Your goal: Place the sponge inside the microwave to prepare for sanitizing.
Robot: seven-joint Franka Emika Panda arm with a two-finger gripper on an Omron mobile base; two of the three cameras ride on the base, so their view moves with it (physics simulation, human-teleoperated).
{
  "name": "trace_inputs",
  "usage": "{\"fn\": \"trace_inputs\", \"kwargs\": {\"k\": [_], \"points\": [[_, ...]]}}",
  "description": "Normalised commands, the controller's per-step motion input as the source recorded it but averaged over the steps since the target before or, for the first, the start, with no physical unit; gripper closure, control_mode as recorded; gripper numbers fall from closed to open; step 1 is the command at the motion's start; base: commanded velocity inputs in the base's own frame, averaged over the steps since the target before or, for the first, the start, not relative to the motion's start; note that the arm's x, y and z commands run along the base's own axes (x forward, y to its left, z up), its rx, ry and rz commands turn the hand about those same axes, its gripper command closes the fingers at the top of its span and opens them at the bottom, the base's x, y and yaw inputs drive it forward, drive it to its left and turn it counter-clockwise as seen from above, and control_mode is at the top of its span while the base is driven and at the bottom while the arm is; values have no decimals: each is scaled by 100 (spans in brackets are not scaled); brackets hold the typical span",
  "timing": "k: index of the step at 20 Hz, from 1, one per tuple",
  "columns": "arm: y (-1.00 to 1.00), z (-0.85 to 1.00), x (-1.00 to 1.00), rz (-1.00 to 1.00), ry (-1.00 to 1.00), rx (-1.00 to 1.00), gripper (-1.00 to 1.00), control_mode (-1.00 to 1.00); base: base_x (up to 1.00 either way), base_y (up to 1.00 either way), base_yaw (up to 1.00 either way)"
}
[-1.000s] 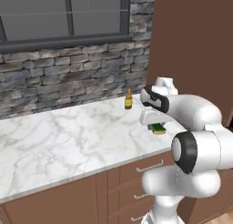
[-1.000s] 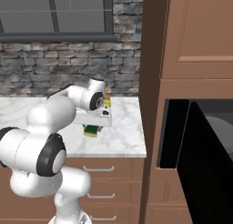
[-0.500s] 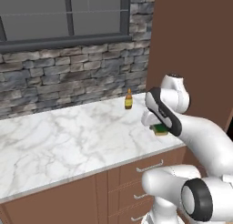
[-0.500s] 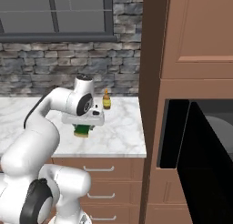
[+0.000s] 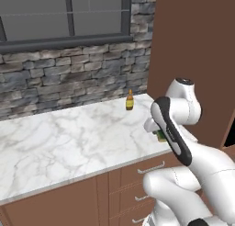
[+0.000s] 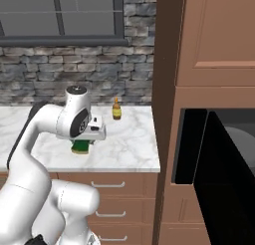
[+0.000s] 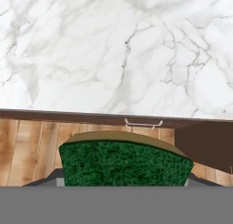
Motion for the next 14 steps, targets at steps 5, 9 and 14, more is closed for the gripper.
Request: {"fn": "trace_inputs", "kwargs": {"k": [5, 9, 14], "points": [[9, 24, -31, -3, -1, 0, 100, -100, 0, 0, 0], [2, 5, -8, 0, -4, 0, 100, -100, 0, 0, 0], [0, 0, 0, 0, 0, 0, 100, -100, 0, 0, 0]]}}
